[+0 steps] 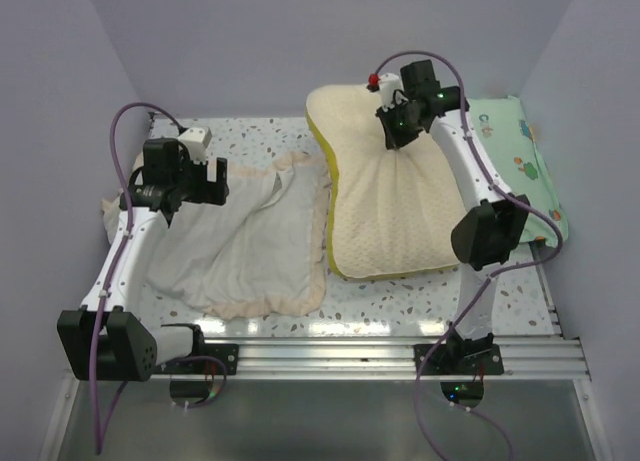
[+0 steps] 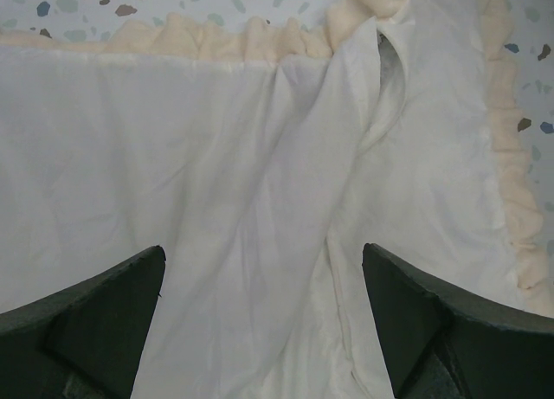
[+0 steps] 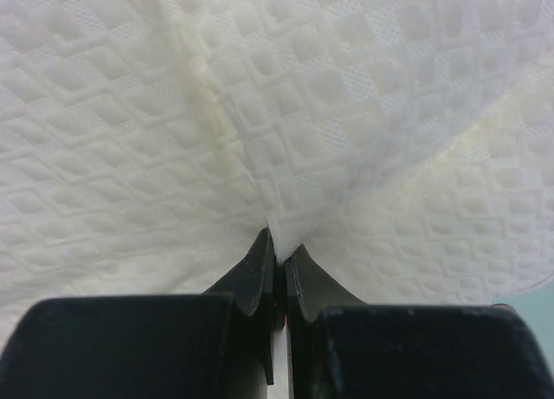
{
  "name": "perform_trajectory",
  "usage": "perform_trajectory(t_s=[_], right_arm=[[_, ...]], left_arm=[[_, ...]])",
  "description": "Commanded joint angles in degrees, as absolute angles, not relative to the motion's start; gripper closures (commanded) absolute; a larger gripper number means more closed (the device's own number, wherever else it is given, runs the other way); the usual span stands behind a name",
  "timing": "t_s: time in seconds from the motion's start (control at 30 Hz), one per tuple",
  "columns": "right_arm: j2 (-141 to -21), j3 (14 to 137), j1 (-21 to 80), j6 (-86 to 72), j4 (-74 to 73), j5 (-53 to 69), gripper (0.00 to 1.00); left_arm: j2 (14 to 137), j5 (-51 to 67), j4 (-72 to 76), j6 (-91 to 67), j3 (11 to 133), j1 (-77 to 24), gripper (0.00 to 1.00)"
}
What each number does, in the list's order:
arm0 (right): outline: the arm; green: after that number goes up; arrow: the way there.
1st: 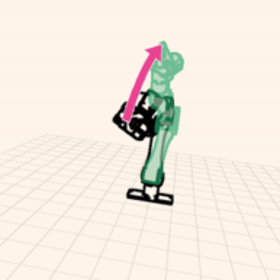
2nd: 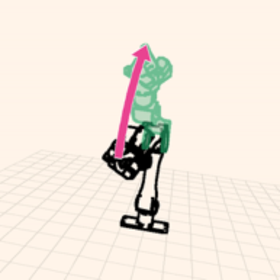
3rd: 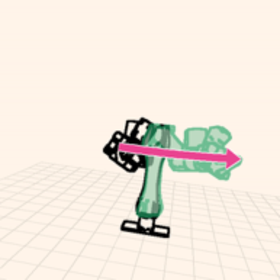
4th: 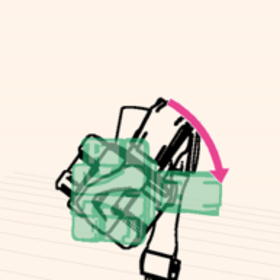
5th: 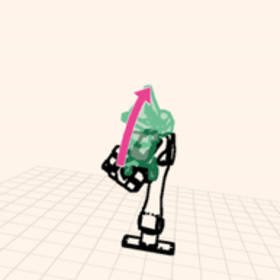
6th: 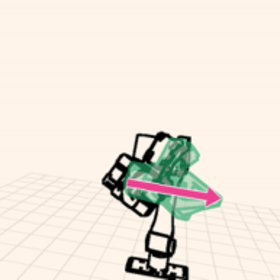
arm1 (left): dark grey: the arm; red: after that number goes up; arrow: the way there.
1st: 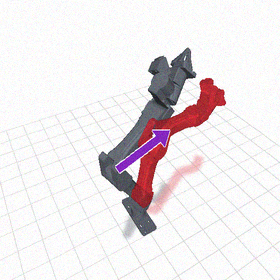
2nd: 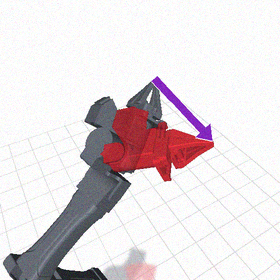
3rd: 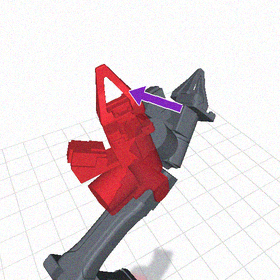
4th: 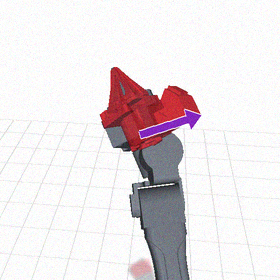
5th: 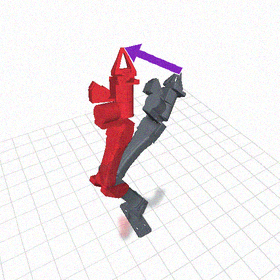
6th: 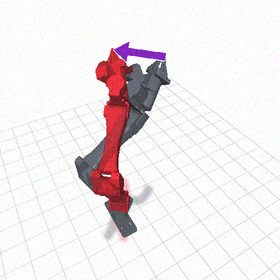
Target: Put the pillow into the pillowcase
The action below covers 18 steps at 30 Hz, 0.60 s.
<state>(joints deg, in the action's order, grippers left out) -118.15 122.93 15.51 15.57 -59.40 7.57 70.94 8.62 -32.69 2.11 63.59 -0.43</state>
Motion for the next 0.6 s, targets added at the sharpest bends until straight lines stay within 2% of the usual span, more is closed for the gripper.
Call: perform_trajectory(t_s=[0.0, 0.1, 0.23, 0.43, 0.57], right_arm=[[-107.1, 133.0, 15.8, 26.4, -64.7, 11.6, 1.0], [-104.8, 137.0, 15.8, 32.4, -67.9, 10.9, 1.0], [-99.5, 133.2, 15.8, 47.4, -67.8, 5.8, 1.0], [-90.0, 121.9, 15.6, 68.3, -63.2, -1.8, 1.0], [-85.4, 113.1, 12.7, 81.1, -60.7, -0.9, 1.0]], left_arm=[[71.3, 11.7, -31.7, 0.4, 66.4, -0.4, 0.0], [71.1, 12.6, -32.1, 0.4, 66.4, -0.4, 0.0], [70.1, 14.2, -32.7, 0.5, 66.3, -0.4, 0.0], [67.3, 15.6, -31.4, 0.7, 63.7, -0.4, 0.0], [66.2, 15.7, -31.1, 1.2, 62.6, -0.3, 0.0]])
